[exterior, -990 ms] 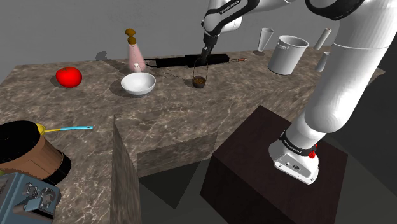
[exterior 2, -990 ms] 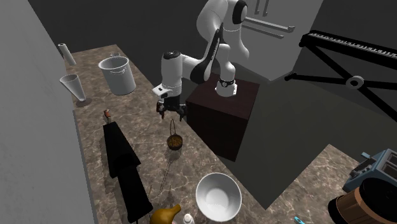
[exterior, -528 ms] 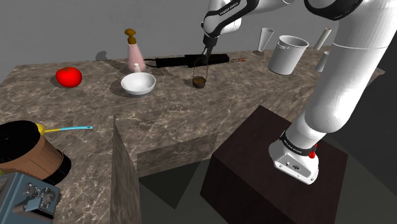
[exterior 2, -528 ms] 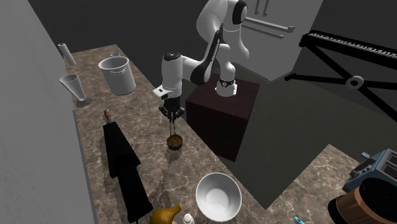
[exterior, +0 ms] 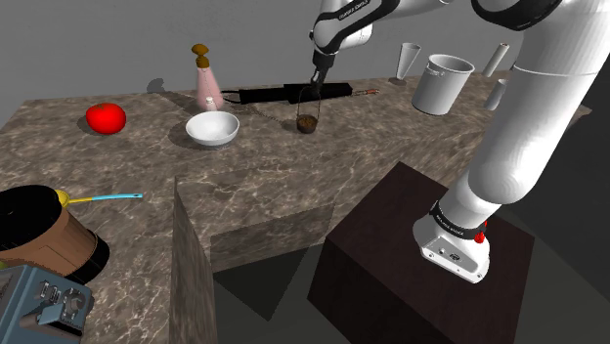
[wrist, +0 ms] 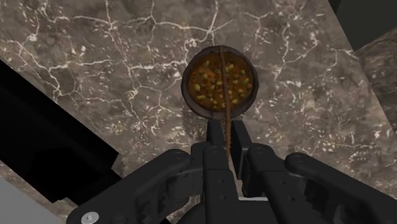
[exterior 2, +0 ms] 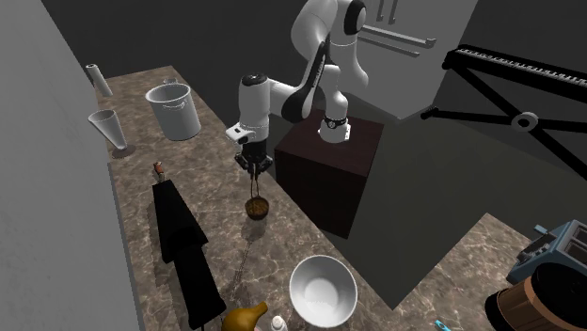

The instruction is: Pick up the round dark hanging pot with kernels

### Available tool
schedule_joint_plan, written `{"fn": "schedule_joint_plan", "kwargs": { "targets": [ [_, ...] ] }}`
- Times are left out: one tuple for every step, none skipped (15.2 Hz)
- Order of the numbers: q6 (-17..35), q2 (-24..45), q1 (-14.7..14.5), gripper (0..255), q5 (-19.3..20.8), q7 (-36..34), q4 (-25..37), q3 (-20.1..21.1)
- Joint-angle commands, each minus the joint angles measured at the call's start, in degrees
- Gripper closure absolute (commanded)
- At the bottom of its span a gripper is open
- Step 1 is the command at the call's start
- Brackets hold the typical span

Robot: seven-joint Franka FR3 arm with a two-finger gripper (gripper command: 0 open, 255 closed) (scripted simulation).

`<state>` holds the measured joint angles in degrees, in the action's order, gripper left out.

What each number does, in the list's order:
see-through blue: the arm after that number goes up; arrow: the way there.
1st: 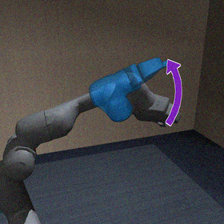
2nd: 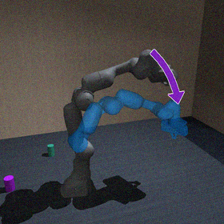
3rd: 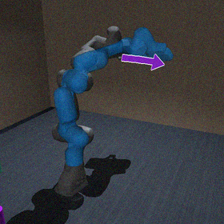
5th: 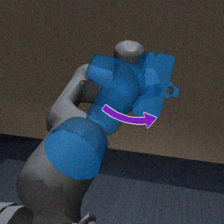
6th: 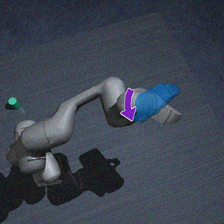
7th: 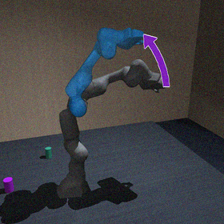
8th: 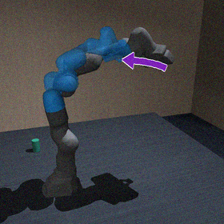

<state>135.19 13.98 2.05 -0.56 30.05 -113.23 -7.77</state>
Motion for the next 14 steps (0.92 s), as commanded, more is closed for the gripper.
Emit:
{"fn": "schedule_joint_plan", "kwargs": {
  "targets": [
    [-1.30,-0.66,-0.03,255,0.11,-0.05,0.66,-0.04],
    [-1.99,-1.03,-0.05,255,0.18,-0.08,0.98,-0.06],
    [-2.67,-1.39,-0.07,255,0.24,-0.10,1.31,-0.08],
    [-3.36,-1.74,-0.08,255,0.30,-0.13,1.65,-0.09],
    [-4.06,-2.08,-0.10,255,0.36,-0.16,2.00,-0.11],
    [-4.75,-2.41,-0.12,255,0.41,-0.18,2.37,-0.12],
    [-5.45,-2.73,-0.13,255,0.46,-0.20,2.75,-0.14],
    [-6.14,-3.04,-0.14,255,0.51,-0.22,3.14,-0.15],
    [-6.84,-3.34,-0.16,255,0.56,-0.24,3.55,-0.16],
    [-7.55,-3.62,-0.17,255,0.61,-0.26,3.97,-0.17],
    [-8.25,-3.90,-0.18,255,0.65,-0.27,4.40,-0.18],
    [-8.96,-4.16,-0.19,255,0.69,-0.29,4.84,-0.19],
    [-9.07,-4.21,-0.19,255,0.70,-0.29,4.90,-0.19],
    [-9.07,-4.21,-0.19,255,0.70,-0.29,4.91,-0.19]
  ]
}}
